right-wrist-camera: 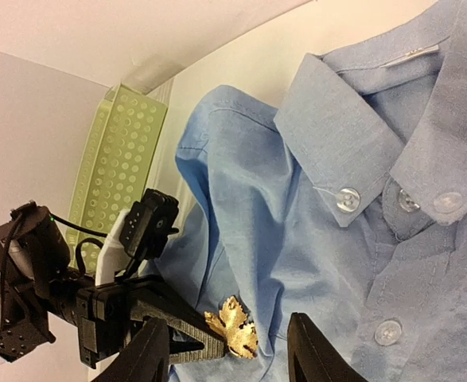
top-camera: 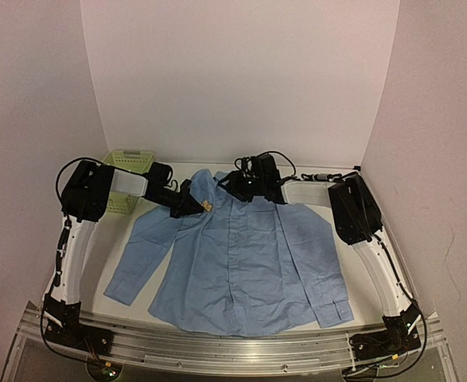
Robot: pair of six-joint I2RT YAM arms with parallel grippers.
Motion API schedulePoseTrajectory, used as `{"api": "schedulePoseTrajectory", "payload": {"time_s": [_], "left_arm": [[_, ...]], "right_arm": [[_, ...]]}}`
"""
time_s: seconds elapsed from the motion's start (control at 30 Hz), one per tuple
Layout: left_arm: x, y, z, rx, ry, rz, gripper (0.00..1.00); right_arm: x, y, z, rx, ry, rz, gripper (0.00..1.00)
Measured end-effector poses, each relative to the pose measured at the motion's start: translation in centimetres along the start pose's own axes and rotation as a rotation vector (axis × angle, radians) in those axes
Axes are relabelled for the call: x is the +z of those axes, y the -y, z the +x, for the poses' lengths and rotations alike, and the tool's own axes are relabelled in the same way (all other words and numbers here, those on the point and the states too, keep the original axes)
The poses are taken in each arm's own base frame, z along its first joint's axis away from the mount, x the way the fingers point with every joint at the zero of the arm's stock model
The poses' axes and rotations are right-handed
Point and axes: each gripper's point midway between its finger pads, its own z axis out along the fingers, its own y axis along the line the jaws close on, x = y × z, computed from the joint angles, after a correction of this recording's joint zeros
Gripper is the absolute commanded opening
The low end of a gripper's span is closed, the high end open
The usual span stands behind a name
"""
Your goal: Pin the brooch onto the clothing
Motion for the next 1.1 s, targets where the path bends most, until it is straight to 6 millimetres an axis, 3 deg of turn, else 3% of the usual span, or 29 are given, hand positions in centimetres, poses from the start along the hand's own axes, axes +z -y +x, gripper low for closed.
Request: {"api": "schedulePoseTrajectory", "payload": {"time_s": [0.1, 0.4, 1.1], "left_arm": [[-0.1, 0.2, -0.1, -0.014, 0.001, 0.022, 0.0], [-0.8, -0.4, -0.2, -0.05, 0.003, 0.036, 0.0], [-0.9, 0.3, -0.3, -0.05, -0.006, 0.073, 0.0]], "right_arm": [[0.7, 0.3, 0.3, 0.018, -0.015, -0.016, 0.49], [2.1, 2.6, 3.7, 0.098, -0.113, -0.012, 0.45], [2.1, 1.7, 5.0, 0.171, -0.18, -0.087, 0.5]]}}
